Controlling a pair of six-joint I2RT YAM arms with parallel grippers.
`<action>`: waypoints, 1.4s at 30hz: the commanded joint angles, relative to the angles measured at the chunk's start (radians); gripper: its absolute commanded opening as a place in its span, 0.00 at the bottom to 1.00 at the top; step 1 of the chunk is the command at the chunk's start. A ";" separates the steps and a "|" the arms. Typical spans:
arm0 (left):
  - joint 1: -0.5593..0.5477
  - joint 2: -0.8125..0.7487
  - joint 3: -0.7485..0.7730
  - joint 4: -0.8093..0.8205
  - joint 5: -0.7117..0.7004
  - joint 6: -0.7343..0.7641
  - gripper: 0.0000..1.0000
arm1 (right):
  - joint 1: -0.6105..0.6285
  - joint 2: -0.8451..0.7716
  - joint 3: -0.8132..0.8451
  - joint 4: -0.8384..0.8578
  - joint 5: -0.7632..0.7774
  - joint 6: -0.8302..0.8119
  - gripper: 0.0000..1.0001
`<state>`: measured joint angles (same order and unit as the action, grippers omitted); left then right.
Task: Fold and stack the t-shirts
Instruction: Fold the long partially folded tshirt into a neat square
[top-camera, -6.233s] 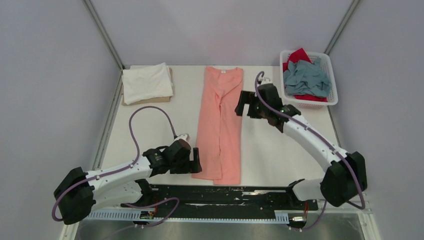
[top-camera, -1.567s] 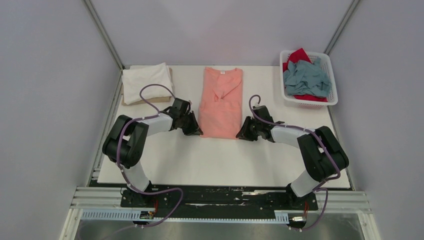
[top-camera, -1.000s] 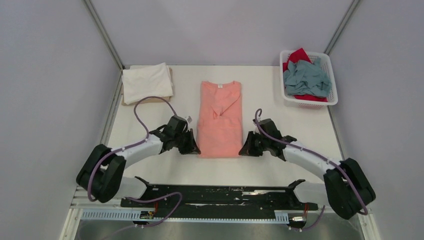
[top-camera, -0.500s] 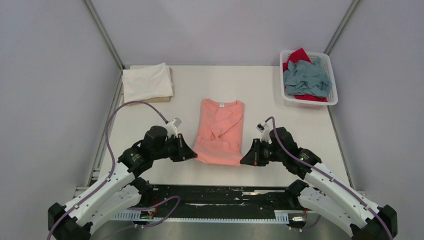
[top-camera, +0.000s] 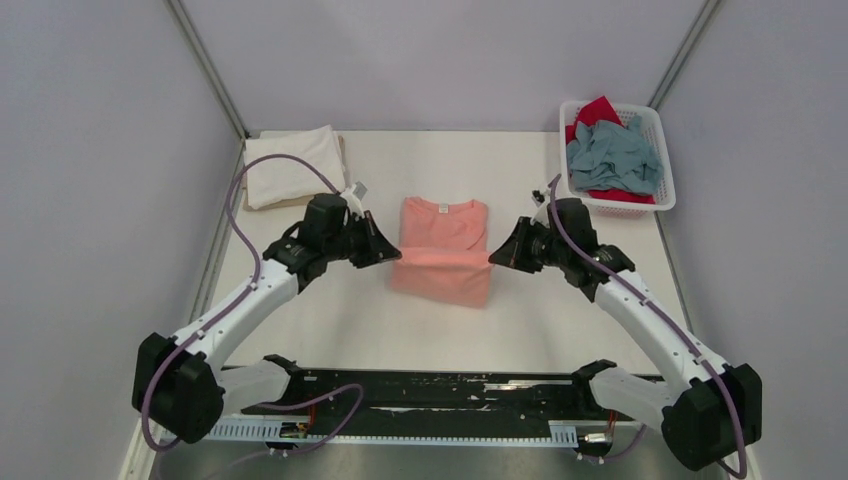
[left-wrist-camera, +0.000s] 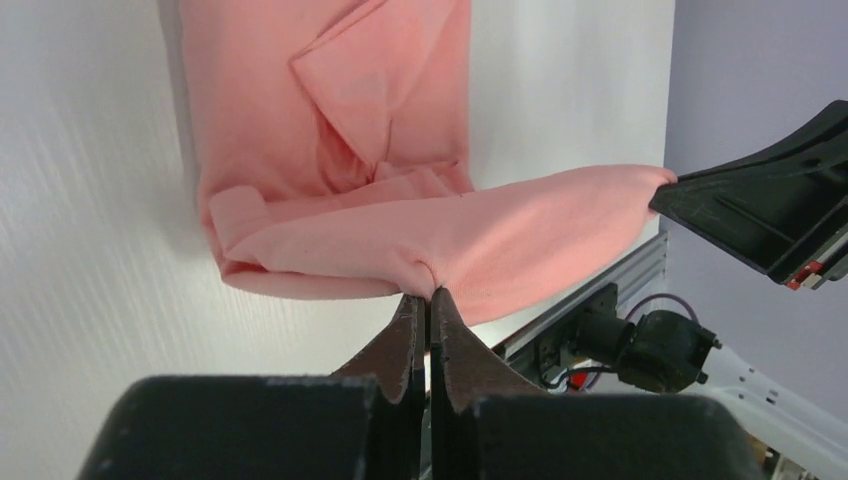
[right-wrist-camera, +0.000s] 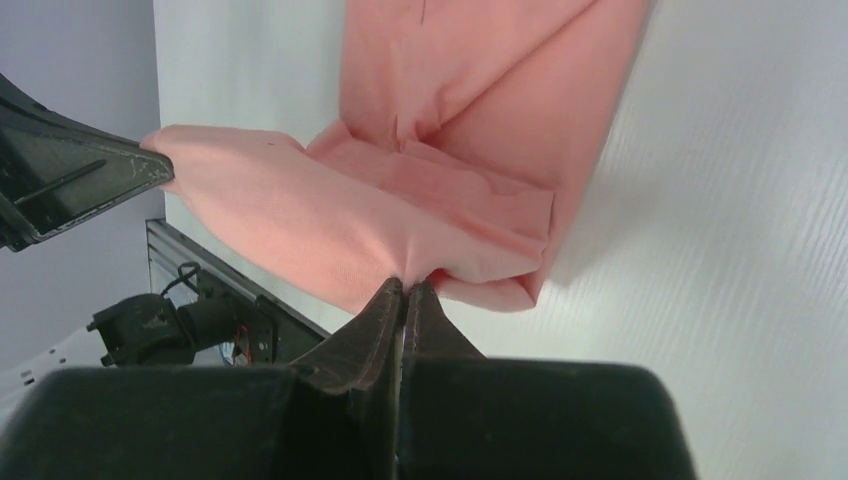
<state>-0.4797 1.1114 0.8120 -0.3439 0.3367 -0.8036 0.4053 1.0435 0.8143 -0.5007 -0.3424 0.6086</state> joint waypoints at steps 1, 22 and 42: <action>0.060 0.128 0.128 0.062 0.025 0.062 0.00 | -0.066 0.093 0.098 0.125 -0.008 -0.046 0.00; 0.185 0.774 0.615 0.018 0.063 0.113 0.00 | -0.223 0.671 0.337 0.338 -0.100 -0.075 0.00; 0.216 0.853 0.852 -0.067 0.040 0.178 1.00 | -0.240 0.801 0.558 0.385 -0.097 -0.112 0.73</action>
<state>-0.2691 2.0785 1.6943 -0.4229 0.3828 -0.6422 0.1631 1.9606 1.3777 -0.1547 -0.4210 0.5255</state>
